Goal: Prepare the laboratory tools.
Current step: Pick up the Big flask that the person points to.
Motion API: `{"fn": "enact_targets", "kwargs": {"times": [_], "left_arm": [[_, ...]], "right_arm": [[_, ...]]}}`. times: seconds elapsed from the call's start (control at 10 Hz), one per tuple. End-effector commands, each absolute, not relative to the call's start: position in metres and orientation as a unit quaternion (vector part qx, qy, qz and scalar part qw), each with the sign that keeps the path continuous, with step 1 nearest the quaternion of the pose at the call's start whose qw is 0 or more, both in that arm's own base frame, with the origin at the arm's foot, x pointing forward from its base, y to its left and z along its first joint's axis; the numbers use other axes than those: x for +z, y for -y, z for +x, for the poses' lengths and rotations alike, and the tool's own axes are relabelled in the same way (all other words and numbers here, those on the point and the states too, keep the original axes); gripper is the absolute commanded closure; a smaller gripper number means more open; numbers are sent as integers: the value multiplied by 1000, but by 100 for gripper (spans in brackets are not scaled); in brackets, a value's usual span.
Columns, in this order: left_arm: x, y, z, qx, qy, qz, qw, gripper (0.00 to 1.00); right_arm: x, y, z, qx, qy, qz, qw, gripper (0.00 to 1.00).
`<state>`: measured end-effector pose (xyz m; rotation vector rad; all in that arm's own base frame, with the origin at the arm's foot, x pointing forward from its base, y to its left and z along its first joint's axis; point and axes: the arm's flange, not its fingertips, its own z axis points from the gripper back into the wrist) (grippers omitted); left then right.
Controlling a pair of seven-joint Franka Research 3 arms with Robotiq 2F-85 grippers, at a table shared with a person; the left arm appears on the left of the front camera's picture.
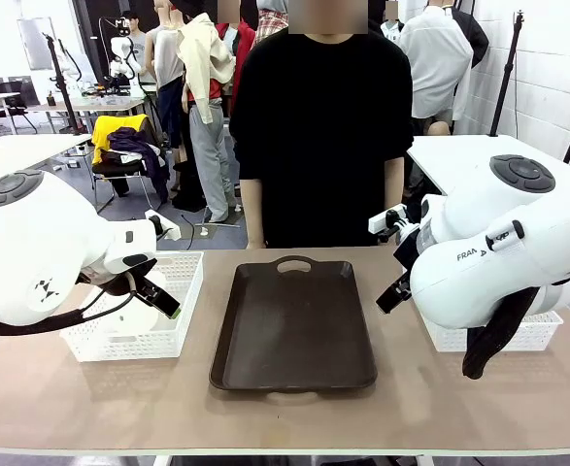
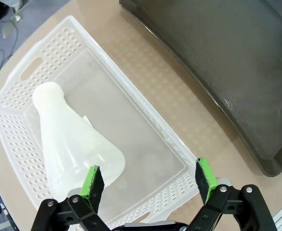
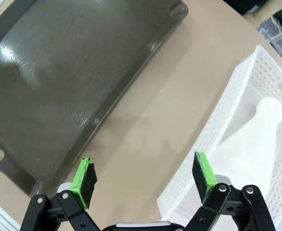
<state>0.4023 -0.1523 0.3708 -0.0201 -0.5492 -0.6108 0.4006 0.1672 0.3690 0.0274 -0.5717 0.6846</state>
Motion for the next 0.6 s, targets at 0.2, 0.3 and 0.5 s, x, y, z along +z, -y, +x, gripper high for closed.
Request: {"fn": "enact_targets", "kwargs": {"times": [0.2,0.3,0.5], "left_arm": [[371,151,403,-295,267,-10,917,0],[371,152,402,-297,267,-10,917,0],[406,143,395,-267,298,11,916,0]], "right_arm": [[369,-167,401,331,276,13,902,0],[369,-167,401,331,276,13,902,0],[386,-166,400,329,281,30,901,0]]}}
